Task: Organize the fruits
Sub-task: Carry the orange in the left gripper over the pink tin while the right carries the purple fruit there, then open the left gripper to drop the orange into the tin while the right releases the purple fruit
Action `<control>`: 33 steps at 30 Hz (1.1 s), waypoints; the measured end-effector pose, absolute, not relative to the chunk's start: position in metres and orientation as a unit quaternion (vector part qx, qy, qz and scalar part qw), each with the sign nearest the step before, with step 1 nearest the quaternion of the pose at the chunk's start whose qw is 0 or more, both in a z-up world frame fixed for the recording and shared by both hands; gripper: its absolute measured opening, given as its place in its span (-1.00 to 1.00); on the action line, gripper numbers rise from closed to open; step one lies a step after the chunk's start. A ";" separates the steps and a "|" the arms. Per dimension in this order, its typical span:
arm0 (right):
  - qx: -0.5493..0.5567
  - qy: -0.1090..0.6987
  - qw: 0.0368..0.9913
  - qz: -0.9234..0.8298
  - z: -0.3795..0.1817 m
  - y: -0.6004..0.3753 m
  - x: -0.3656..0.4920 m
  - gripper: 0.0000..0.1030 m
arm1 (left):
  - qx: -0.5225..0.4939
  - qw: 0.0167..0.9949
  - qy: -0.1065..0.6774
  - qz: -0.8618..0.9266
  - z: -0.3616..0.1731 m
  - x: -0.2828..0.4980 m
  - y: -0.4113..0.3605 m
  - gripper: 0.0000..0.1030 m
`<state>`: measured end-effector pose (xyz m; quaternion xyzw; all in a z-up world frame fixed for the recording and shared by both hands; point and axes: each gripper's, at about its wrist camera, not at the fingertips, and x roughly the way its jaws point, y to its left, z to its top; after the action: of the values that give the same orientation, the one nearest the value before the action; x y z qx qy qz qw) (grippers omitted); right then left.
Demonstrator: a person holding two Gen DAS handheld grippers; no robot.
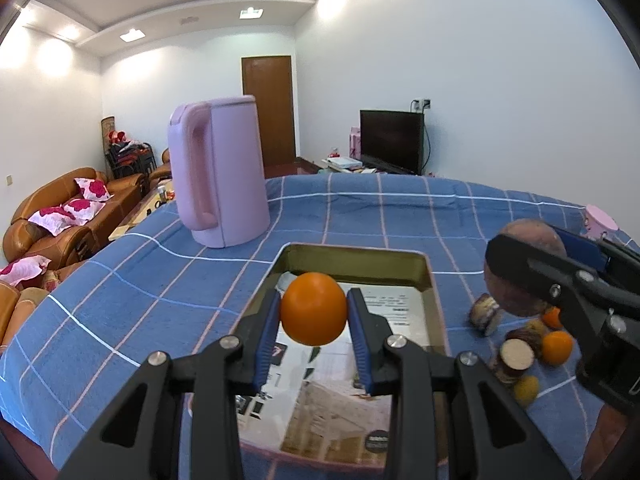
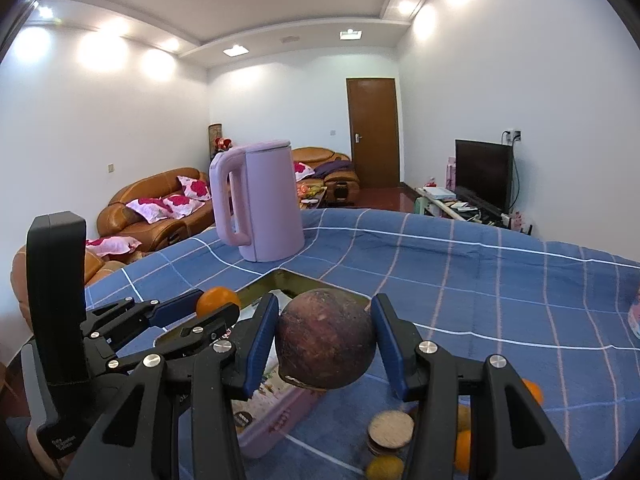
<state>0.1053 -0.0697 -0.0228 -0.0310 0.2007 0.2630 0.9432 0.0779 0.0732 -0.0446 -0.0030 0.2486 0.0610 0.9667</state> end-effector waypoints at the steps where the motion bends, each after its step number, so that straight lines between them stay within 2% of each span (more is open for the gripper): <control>1: -0.032 0.203 0.943 0.263 -0.024 -0.067 0.109 -0.03 | -0.003 0.966 0.252 0.063 -0.046 0.080 0.075 -0.31; 33: -0.049 0.277 0.918 0.278 -0.062 -0.025 0.154 -0.02 | -0.011 0.944 0.325 0.060 -0.067 0.117 0.104 -0.29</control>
<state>0.1543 -0.0252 -0.0620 -0.0487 0.2765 0.2784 0.9185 0.1174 0.1045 -0.0672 -0.0113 0.3246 0.0603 0.9438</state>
